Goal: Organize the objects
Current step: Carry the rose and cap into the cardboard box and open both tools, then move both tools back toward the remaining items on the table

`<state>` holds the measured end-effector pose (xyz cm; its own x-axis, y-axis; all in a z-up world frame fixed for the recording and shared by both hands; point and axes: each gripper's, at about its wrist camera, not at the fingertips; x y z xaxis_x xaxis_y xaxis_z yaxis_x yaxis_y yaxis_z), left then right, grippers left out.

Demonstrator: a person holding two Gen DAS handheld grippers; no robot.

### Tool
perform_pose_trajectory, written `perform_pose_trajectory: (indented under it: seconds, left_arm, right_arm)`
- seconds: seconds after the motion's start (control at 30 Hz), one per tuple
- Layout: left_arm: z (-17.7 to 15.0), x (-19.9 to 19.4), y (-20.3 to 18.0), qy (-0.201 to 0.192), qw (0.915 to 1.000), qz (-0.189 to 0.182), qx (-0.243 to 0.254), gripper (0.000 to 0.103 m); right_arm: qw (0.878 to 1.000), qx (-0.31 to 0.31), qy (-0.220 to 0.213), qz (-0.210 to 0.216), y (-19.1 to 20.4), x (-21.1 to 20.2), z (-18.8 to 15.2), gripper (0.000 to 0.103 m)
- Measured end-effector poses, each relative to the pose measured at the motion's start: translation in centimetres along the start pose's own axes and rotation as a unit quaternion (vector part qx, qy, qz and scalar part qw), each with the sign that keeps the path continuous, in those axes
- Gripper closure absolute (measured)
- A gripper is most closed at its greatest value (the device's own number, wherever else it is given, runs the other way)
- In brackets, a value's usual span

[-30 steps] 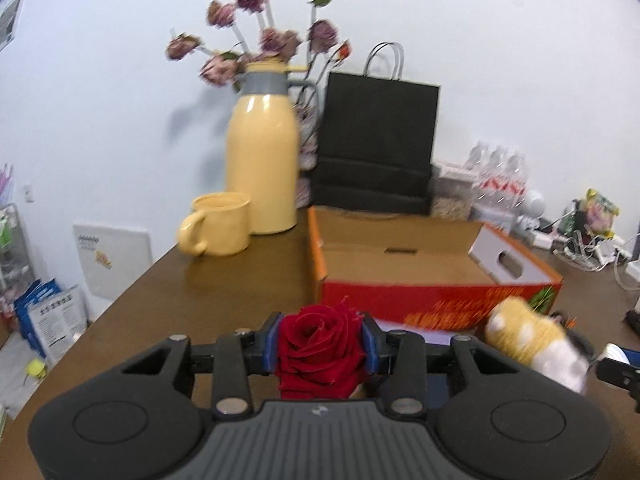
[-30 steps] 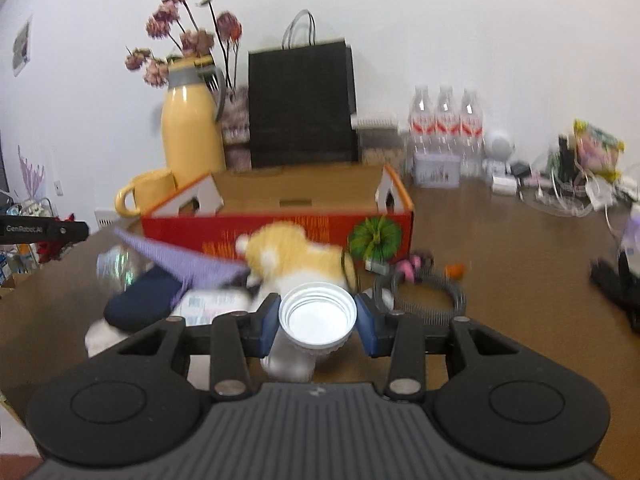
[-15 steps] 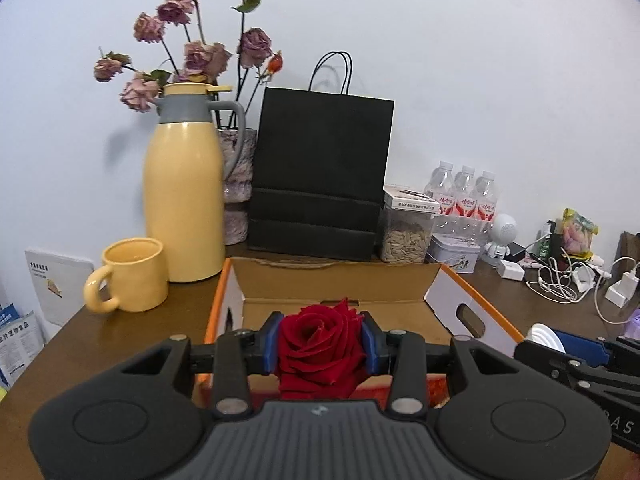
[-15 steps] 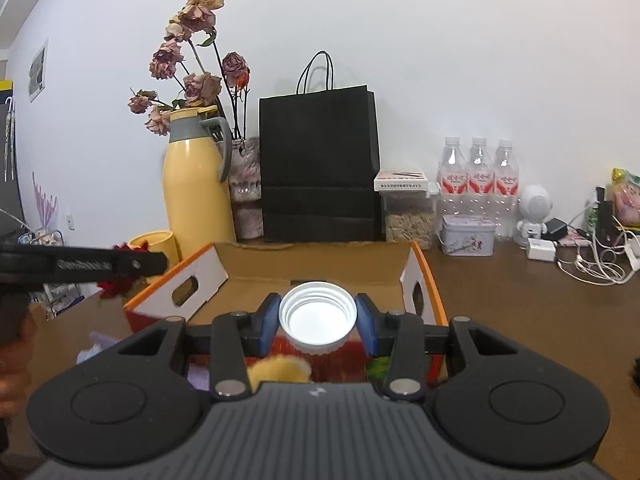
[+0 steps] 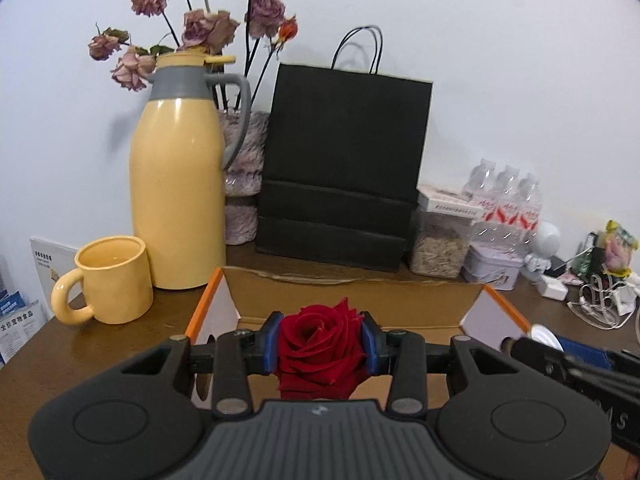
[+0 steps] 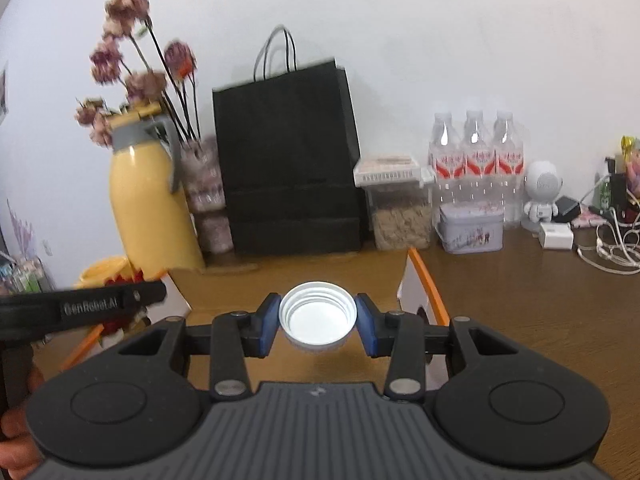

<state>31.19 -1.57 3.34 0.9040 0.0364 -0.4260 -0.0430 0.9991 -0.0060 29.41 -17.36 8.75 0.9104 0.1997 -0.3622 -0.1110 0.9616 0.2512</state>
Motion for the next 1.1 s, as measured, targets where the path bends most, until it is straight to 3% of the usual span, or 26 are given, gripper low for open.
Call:
perform_pose_trajectory:
  seconds: [0.13,0.2,0.23,0.27,0.3,0.33,0.77,1.1]
  left_arm:
    - [-0.4,1.2,0.1,0.015,0.9999,-0.006,0.005,0.064]
    - [-0.5,1.1,0.0,0.015,0.9998,-0.006,0.008,0.055]
    - [-0.6,1.0,0.0,0.015,0.9998,-0.002,0.009,0.047]
    - [-0.6,0.9,-0.1,0.015,0.9998,0.004,0.010,0.024]
    - [-0.6,0.9,0.0,0.013,0.9998,0.011,0.009,0.000]
    - [-0.6,0.7,0.1,0.010,0.9998,0.016,0.007,0.000]
    - [-0.5,-0.2,0.4,0.003,0.9998,0.018,-0.002,0.000]
    - [-0.2,-4.1,0.1,-0.035,0.9993,-0.010,0.001,0.000]
  right_arm:
    - [1.000,-0.008,0.022,0.000,-0.1,1.1,-0.6,0.062]
    - [0.999,-0.017,0.033,-0.001,0.1,1.3,-0.9,0.060]
    - [0.999,-0.020,0.036,-0.004,0.2,1.4,-1.1,0.045]
    - [0.999,-0.022,0.038,-0.008,0.3,1.3,-1.2,0.032]
    - [0.999,-0.026,0.041,-0.013,0.3,1.3,-1.3,0.007]
    - [0.999,-0.029,0.040,-0.018,0.3,1.2,-1.3,0.000]
    - [0.999,-0.027,0.023,-0.032,0.1,0.2,-1.3,0.000]
    - [0.999,-0.031,-0.015,-0.025,0.2,-3.2,-0.8,0.000]
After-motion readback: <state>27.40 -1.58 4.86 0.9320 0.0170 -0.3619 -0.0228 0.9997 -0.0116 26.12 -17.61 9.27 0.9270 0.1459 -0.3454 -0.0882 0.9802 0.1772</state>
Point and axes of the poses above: each gripper's, at about its wrist camera, not at the fingertips, and x roughly the way its jaws point, y to its left, z to its top, and after that the axes turned 6 degrees about x, right-handed
